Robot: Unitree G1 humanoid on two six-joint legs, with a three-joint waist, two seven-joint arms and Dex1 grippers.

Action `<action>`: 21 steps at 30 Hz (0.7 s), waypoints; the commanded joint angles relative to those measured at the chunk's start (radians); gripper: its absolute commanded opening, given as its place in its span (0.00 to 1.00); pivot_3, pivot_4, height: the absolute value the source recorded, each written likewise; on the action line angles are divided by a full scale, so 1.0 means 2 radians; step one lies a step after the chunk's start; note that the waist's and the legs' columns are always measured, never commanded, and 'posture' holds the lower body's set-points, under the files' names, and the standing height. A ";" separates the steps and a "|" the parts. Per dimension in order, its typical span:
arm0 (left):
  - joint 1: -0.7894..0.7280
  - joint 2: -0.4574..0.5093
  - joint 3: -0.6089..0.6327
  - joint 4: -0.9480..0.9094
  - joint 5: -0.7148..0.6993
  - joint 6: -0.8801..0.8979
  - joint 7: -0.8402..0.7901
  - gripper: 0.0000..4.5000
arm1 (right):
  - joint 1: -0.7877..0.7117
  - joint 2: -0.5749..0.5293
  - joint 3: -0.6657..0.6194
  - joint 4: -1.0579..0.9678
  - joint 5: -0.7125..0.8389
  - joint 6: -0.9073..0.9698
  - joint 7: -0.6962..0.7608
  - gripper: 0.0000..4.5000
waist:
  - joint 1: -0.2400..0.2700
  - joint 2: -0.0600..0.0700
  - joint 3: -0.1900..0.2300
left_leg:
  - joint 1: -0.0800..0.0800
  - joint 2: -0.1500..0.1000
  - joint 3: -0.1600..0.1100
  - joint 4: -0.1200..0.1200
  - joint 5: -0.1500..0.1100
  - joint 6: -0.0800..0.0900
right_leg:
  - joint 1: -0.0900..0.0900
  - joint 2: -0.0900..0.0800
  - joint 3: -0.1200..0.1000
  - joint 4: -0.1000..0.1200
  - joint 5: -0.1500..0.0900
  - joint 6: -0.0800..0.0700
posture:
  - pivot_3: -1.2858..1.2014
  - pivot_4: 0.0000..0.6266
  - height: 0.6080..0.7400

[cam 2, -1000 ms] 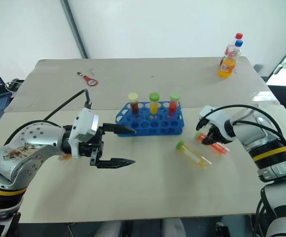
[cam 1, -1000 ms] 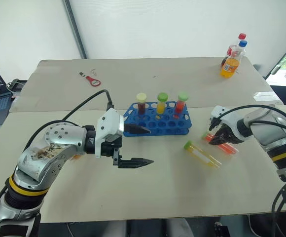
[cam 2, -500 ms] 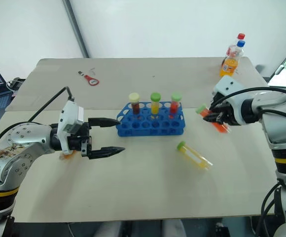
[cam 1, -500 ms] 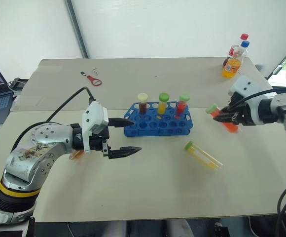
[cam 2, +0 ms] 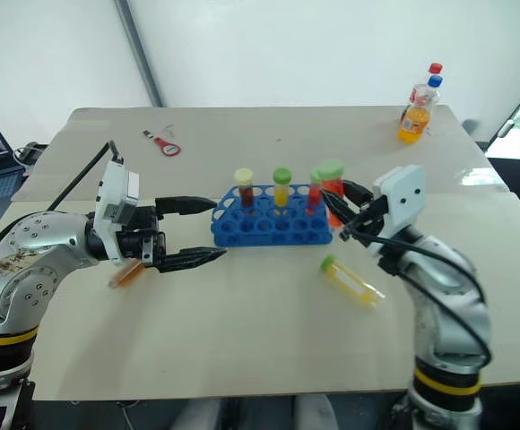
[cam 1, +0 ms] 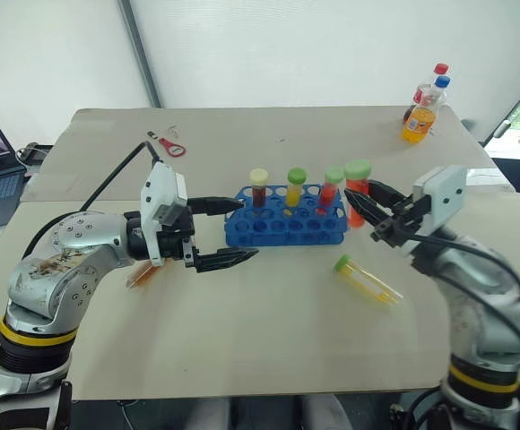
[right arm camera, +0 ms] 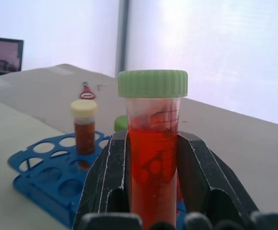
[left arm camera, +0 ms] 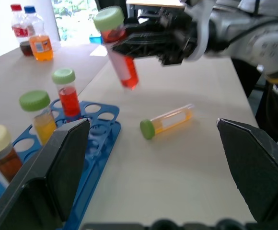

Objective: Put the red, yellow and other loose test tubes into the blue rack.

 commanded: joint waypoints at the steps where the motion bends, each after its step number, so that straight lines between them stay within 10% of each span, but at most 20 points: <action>1: -0.006 0.005 0.008 -0.013 -0.014 0.001 -0.006 1.00 | 0.000 0.024 0.019 0.034 -0.021 -0.082 -0.043 0.21 | -0.002 0.000 0.000 | 0.000 0.000 0.000 0.000 0.000 0.000 | 0.000 0.000 0.000 0.000 0.000 0.000 | 0.52 0.24 1.00; 21: 0.031 0.050 0.000 -0.021 0.010 -0.017 -0.055 1.00 | -0.032 0.049 0.075 0.190 -0.045 -0.229 -0.101 0.21 | -0.013 0.000 0.000 | 0.001 0.001 0.000 -0.002 0.000 0.000 | 0.000 0.001 0.000 0.000 0.000 0.000 | 0.52 0.24 1.00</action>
